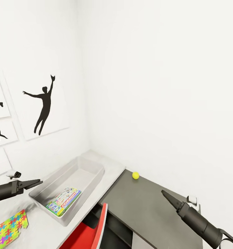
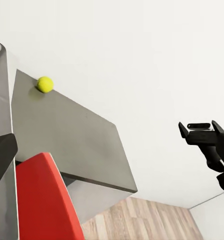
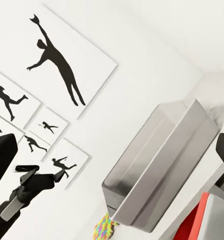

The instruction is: Put all the toys in the child's room - the three board games (two on the bed and one on the table), the two jigsaw puzzles on the table, and the tennis ball on the table - inside the toy box on the table in the child's room.

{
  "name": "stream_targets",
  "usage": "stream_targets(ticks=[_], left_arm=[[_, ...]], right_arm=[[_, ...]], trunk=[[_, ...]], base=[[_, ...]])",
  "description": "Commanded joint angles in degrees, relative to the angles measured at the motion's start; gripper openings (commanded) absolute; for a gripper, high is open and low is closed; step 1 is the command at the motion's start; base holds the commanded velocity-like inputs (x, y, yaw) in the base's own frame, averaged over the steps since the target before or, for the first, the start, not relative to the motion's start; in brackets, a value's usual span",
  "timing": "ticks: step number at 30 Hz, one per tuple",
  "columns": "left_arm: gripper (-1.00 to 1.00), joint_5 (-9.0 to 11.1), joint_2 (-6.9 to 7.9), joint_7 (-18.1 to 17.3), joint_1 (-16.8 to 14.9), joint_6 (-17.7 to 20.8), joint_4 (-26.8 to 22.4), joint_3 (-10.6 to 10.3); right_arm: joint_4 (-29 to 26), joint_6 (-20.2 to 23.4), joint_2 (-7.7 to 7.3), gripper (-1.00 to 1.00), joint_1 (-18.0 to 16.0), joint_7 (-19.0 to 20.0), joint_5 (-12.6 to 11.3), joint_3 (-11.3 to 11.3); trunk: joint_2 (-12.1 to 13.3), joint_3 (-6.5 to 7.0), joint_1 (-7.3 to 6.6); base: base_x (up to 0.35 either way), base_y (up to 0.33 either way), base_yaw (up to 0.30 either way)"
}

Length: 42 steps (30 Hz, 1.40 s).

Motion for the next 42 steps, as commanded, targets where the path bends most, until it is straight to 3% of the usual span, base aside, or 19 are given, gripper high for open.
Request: stream_targets(ticks=[1,15,42], left_arm=[[1.00,0.00,0.01,-0.20,0.00,0.59,0.01,-0.02],[1.00,0.01,0.01,-0.20,0.00,0.56,0.00,-0.02],[1.00,0.01,0.01,-0.20,0.00,0.56,0.00,-0.02]], right_arm=[[-0.01,0.33,0.02,1.00,0.01,-0.07,-0.37,-0.04],[0.01,0.21,-0.05,1.00,0.01,0.14,-0.38,-0.08],[1.17,0.41,-0.10,1.00,0.01,0.27,-0.55,-0.20]], trunk=[[-0.03,-0.01,0.02],[-0.03,-0.01,0.02],[-0.03,0.07,0.02]], base=[[0.000,-0.005,0.000],[-0.013,-0.120,-0.027],[-0.210,-0.220,-0.268]])
